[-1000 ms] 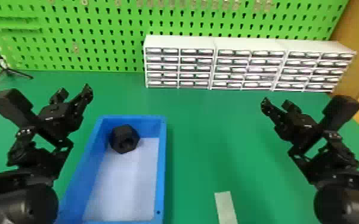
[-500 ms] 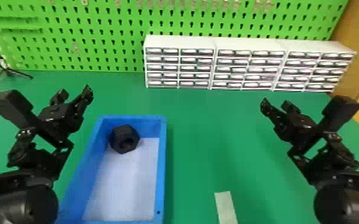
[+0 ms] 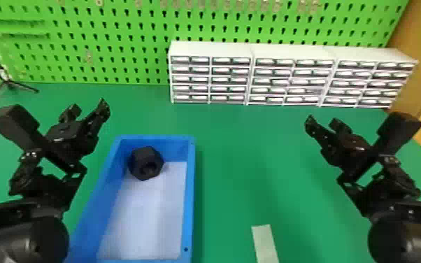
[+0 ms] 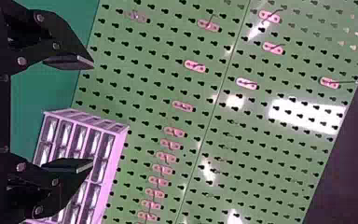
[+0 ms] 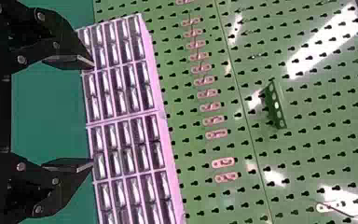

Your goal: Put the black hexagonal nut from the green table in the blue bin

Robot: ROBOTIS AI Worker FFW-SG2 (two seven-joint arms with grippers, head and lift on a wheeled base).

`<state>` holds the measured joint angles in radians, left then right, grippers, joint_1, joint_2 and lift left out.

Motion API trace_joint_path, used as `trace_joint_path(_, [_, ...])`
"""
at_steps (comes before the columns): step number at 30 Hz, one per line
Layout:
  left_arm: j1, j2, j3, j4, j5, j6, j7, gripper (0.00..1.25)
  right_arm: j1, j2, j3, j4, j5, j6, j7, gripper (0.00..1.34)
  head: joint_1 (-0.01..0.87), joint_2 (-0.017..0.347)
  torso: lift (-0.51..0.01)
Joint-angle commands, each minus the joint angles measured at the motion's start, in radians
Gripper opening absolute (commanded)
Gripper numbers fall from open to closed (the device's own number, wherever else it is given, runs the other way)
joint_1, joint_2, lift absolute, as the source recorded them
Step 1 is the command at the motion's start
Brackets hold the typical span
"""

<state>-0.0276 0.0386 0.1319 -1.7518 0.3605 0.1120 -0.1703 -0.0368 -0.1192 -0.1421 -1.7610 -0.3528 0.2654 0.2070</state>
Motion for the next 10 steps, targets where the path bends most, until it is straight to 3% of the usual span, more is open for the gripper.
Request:
trace_joint_path(1, [0.002, 0.000, 0.002, 0.000, 0.000, 0.000, 0.000, 0.75, 0.002, 0.000, 0.002, 0.000, 0.000, 0.000, 0.000, 0.82, 0.692, 0.008, -0.097])
trace_joint_path(10, [0.003, 0.000, 0.002, 0.000, 0.002, 0.000, 0.000, 0.75, 0.005, 0.000, 0.004, 0.000, -0.002, 0.000, 0.000, 0.82, 0.692, 0.008, -0.097])
